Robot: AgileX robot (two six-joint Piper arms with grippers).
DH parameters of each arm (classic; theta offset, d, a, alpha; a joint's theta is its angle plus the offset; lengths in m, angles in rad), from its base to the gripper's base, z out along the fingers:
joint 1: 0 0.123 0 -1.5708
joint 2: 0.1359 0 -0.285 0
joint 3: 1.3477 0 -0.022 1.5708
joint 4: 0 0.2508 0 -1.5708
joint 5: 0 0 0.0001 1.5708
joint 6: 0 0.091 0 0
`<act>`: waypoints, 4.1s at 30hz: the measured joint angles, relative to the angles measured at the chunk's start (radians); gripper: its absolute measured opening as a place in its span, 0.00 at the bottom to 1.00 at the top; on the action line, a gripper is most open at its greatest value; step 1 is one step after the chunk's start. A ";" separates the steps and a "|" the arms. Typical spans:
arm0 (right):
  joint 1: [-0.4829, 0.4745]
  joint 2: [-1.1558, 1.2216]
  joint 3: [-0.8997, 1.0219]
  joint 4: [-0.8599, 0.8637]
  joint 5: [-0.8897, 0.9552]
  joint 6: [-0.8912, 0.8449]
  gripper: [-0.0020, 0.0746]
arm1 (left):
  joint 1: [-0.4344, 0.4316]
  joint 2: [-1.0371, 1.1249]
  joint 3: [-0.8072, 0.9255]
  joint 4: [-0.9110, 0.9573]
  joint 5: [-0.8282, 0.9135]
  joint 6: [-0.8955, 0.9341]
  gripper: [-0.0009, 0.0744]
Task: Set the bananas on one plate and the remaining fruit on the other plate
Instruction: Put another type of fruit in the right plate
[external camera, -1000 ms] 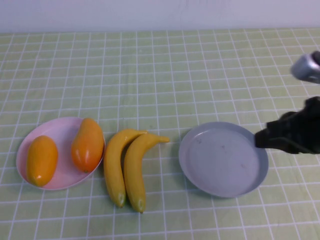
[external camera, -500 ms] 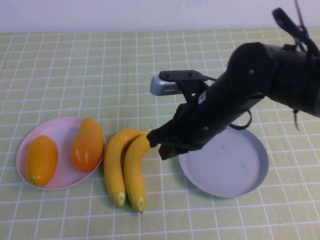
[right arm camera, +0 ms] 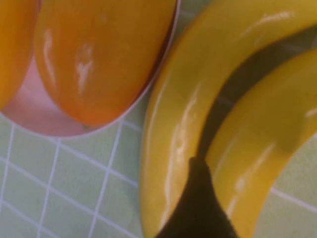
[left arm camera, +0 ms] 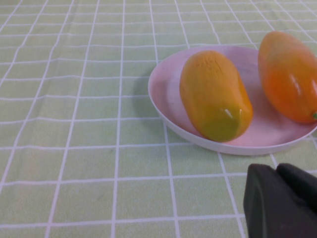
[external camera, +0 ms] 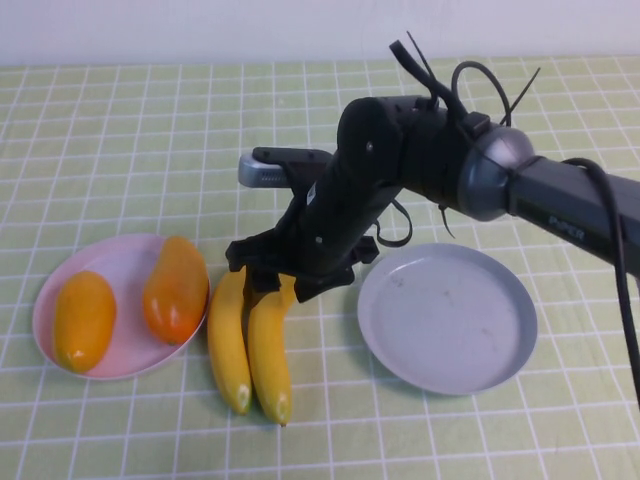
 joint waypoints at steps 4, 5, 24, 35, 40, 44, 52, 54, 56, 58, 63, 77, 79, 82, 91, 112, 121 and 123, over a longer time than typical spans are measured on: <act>0.000 0.045 -0.035 -0.001 0.006 0.039 0.64 | 0.000 0.000 0.000 0.000 0.000 0.000 0.01; 0.000 0.052 -0.038 -0.004 0.008 0.053 0.64 | 0.000 0.000 0.000 0.000 0.000 0.000 0.01; 0.002 0.115 -0.046 -0.131 0.068 0.086 0.64 | 0.000 0.000 0.000 0.000 0.000 0.000 0.01; 0.002 0.117 -0.055 -0.142 0.082 0.068 0.44 | 0.000 0.000 0.000 0.000 0.000 0.000 0.01; 0.002 0.125 -0.148 -0.168 0.179 0.066 0.44 | 0.000 0.000 0.000 0.000 0.000 0.000 0.01; 0.002 0.123 -0.263 -0.236 0.223 0.064 0.44 | 0.000 0.000 0.000 0.000 0.000 0.000 0.01; -0.047 -0.009 -0.235 -0.302 0.236 0.016 0.44 | 0.000 0.000 0.000 0.002 0.000 0.000 0.01; -0.077 -0.071 -0.163 -0.306 0.236 0.016 0.44 | 0.000 0.000 0.000 0.002 0.000 0.000 0.01; -0.115 -0.144 -0.066 -0.313 0.236 0.023 0.44 | 0.000 0.000 0.000 0.002 0.000 0.000 0.01; -0.155 -0.209 0.034 -0.320 0.236 0.027 0.44 | 0.000 0.000 0.000 0.002 0.000 0.000 0.01; -0.211 -0.273 0.262 -0.309 0.234 0.043 0.44 | 0.000 0.000 0.000 0.002 0.000 0.000 0.01; -0.216 -0.184 0.327 -0.252 0.058 0.061 0.44 | 0.000 0.000 0.000 0.002 0.000 0.000 0.01; -0.216 -0.177 0.327 -0.254 0.056 0.059 0.44 | 0.000 0.000 0.000 0.002 0.000 0.000 0.01; -0.216 -0.175 0.327 -0.261 0.054 0.059 0.51 | 0.000 0.000 0.000 0.002 0.000 0.000 0.01; -0.216 -0.175 0.300 -0.285 0.132 0.084 0.71 | 0.000 0.000 0.000 0.002 0.000 0.000 0.01; 0.039 -0.007 -0.072 -0.118 0.157 0.110 0.66 | 0.000 0.000 0.000 0.002 0.000 0.000 0.01; 0.104 0.146 -0.223 -0.099 0.160 0.074 0.66 | 0.000 0.000 0.000 0.002 0.000 0.000 0.01; 0.117 0.168 -0.254 -0.097 0.169 0.063 0.66 | 0.000 0.000 0.000 0.002 0.000 0.000 0.01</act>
